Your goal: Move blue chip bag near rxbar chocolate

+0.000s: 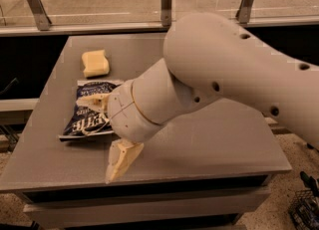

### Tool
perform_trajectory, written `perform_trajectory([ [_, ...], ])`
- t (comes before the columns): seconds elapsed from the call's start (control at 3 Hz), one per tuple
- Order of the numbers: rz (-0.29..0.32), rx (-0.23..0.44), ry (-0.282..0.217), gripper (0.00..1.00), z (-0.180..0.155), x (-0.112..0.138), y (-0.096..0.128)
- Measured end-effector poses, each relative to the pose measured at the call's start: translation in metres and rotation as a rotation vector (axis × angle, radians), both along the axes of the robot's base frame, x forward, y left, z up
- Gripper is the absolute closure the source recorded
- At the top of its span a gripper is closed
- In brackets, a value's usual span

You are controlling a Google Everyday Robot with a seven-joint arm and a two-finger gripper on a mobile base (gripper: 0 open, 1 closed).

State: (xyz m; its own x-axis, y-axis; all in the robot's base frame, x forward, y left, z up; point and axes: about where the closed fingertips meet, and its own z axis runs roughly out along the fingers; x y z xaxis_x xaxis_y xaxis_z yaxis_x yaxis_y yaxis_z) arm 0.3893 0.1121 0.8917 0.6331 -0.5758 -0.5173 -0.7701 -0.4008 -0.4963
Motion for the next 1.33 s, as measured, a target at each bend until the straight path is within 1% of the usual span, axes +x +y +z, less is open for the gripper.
perform_trajectory([
  [0.33,-0.009,0.018,-0.022,0.39,-0.007,-0.004,0.013],
  [0.67,-0.046,0.034,-0.044,0.63,-0.019,-0.009,0.025],
  [1.0,-0.089,0.034,-0.083,0.85,-0.028,-0.014,0.038],
  [1.33,-0.109,0.031,-0.106,0.84,-0.027,-0.012,0.046],
])
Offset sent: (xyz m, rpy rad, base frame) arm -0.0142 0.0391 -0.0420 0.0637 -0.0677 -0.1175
